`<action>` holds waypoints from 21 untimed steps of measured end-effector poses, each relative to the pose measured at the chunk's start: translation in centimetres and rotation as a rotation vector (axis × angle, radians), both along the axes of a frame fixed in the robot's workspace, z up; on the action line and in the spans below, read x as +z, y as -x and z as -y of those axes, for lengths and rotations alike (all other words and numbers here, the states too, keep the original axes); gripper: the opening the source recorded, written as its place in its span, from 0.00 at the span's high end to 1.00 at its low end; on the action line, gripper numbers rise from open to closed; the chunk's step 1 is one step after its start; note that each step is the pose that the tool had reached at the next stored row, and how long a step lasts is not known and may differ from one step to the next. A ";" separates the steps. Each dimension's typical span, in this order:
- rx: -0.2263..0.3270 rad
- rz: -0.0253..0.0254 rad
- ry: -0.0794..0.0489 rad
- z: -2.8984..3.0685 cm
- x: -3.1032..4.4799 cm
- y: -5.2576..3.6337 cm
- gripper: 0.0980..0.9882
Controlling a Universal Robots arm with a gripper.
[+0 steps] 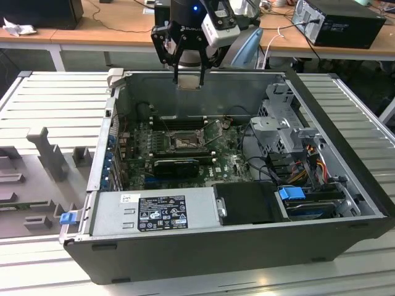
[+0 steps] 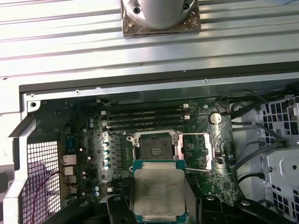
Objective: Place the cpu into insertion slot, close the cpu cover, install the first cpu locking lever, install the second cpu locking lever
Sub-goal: 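Place the cpu into insertion slot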
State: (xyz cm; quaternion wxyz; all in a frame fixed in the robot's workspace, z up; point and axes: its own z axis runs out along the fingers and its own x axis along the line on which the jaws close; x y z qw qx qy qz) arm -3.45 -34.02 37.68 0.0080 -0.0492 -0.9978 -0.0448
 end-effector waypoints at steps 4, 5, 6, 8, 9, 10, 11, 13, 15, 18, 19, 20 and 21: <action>-0.013 0.0001 0.000 0.00 0.00 0.00 0.52; -0.017 0.0000 0.000 0.00 0.00 0.00 0.52; -0.020 0.0000 0.000 0.00 0.00 0.00 0.52; -0.026 0.0000 0.000 0.00 0.00 0.00 0.52; -0.028 0.0000 0.000 0.00 0.00 0.00 0.52; -0.031 0.0000 0.000 0.00 0.00 0.00 0.52; -0.034 0.0000 0.000 0.00 0.00 0.00 0.52; -0.039 0.0000 0.000 0.00 0.00 0.00 0.52; -0.043 0.0000 0.000 0.00 0.00 0.00 0.52; -0.049 0.0000 0.000 0.00 0.00 0.00 0.52; -0.051 0.0000 0.000 0.00 0.00 0.00 0.52; -0.055 0.0000 0.000 0.00 0.00 0.00 0.52; -0.058 0.0000 0.000 0.00 0.00 0.00 0.52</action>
